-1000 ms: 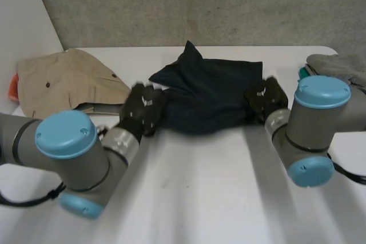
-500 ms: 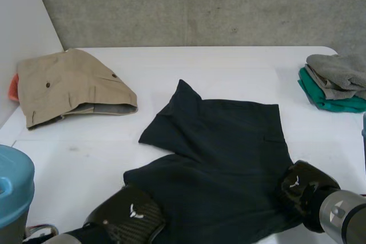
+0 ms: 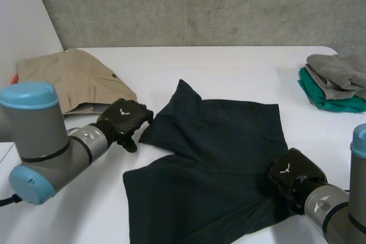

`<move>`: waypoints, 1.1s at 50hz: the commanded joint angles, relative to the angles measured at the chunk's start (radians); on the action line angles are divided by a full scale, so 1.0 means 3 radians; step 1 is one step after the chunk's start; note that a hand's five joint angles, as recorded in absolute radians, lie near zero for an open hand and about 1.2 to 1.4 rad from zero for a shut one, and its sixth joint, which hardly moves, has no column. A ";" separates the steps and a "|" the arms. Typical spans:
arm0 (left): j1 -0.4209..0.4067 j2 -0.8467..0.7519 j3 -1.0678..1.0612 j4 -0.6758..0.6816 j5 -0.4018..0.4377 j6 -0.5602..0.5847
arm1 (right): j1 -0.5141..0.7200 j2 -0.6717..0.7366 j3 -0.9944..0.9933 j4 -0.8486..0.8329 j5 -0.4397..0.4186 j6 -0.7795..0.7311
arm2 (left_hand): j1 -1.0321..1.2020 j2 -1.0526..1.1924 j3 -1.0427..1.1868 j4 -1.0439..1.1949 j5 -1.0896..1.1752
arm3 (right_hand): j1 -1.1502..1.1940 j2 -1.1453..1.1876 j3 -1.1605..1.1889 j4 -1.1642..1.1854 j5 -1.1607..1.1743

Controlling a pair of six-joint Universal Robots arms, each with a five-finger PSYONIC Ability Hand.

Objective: Fold the laundry.

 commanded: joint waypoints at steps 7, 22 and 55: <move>-0.0035 -0.0590 0.0391 0.0196 0.0204 -0.0017 | 0.0007 0.0172 0.0014 -0.0132 0.0012 0.0040 | 0.0519 0.0515 0.0508 0.0490 0.0488 | 0.0959 0.0680 0.0672 0.0652 0.0638; -0.0250 -0.0682 0.0448 0.0763 -0.0348 0.0004 | 0.0012 0.0218 0.0029 -0.0162 0.0017 0.0091 | 0.2915 0.2911 0.2905 0.2887 0.2885 | 0.0959 0.0680 0.0672 0.0652 0.0638; -0.0685 0.0167 -0.0360 0.0646 -0.1514 0.0832 | -0.0008 0.0177 0.0029 -0.0214 0.0023 0.0173 | -0.0224 -0.0228 -0.0235 -0.0252 -0.0255 | 0.0959 0.0680 0.0672 0.0652 0.0638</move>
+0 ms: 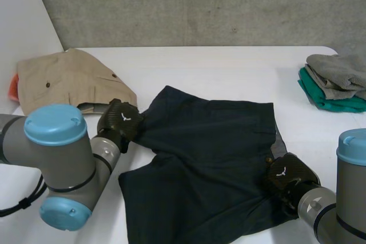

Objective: Fold the laundry.

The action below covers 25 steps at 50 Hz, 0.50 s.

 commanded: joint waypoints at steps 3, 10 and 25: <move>-0.0040 0.0149 0.0000 -0.0011 -0.0019 -0.0087 | -0.0045 -0.0055 -0.0033 -0.0040 -0.0005 0.0094 | -0.2239 -0.2253 -0.2302 -0.2308 -0.2260 | 0.0959 0.0680 0.0672 0.0652 0.0638; -0.0066 0.0911 -0.0184 -0.0507 -0.0034 -0.0832 | -0.0056 -0.0076 -0.0171 -0.0086 -0.0036 0.0447 | -0.2191 -0.2204 -0.2253 -0.2259 -0.2211 | 0.0959 0.0680 0.0672 0.0652 0.0638; -0.0786 0.1305 -0.0536 -0.2109 0.0416 -0.2567 | -0.0056 -0.0066 -0.0361 -0.0280 -0.0087 0.0749 | -0.1907 -0.1920 -0.1970 -0.1975 -0.1928 | 0.0959 0.0680 0.0672 0.0652 0.0638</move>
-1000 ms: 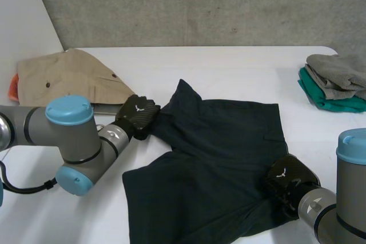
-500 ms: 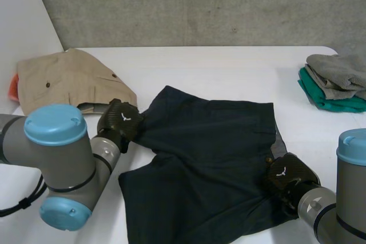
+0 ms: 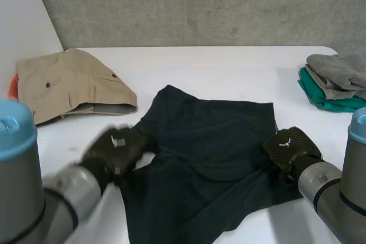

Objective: Fold the laundry.

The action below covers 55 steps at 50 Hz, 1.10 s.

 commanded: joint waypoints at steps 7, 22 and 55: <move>-0.0573 -0.0108 -0.0413 0.0207 0.0169 -0.0406 | 0.0013 0.0013 -0.0054 -0.0148 -0.0019 0.0018 | 0.0344 0.0292 0.0299 0.0287 0.0280 | 0.0959 0.0680 0.0672 0.0652 0.0638; -0.0675 -0.0641 -0.0265 0.0632 -0.0317 -0.0370 | 0.0003 -0.0207 0.0048 0.0010 0.0017 -0.0037 | 0.3249 0.3197 0.3204 0.3193 0.3186 | 0.0959 0.0680 0.0672 0.0652 0.0638; -0.0001 -0.1560 0.1406 0.1096 -0.0118 0.1557 | -0.0197 0.0513 -0.0906 -0.0116 -0.0060 -0.0662 | 0.3249 0.3197 0.3204 0.3193 0.3186 | 0.0959 0.0680 0.0672 0.0652 0.0638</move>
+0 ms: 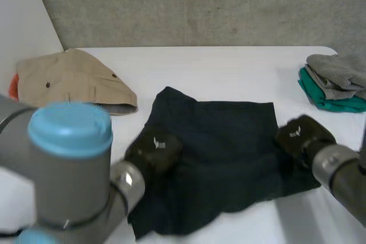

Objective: Fold the laundry.

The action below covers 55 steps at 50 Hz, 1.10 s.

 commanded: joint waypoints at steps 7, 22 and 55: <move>0.0500 -0.1276 0.1301 0.1723 0.0073 0.1075 | 0.0109 0.1120 -0.1010 -0.1319 0.0001 0.0124 | 0.0794 0.0666 0.0679 0.0663 0.0716 | 0.0959 0.0680 0.0671 0.0652 0.0638; 0.0607 -0.2161 0.1962 0.2598 0.0349 0.1188 | 0.0176 0.2522 -0.2109 -0.2337 0.0052 0.0068 | -0.2585 -0.2714 -0.2701 -0.2717 -0.2663 | -0.2902 -0.3182 -0.3190 -0.3209 -0.3223; 0.0541 -0.0775 0.0187 0.2624 -0.0014 0.0369 | -0.0351 0.1433 -0.0857 -0.0885 -0.0336 0.1024 | -0.3278 -0.3407 -0.3394 -0.3410 -0.3356 | 0.0952 0.0672 0.0664 0.0644 0.0631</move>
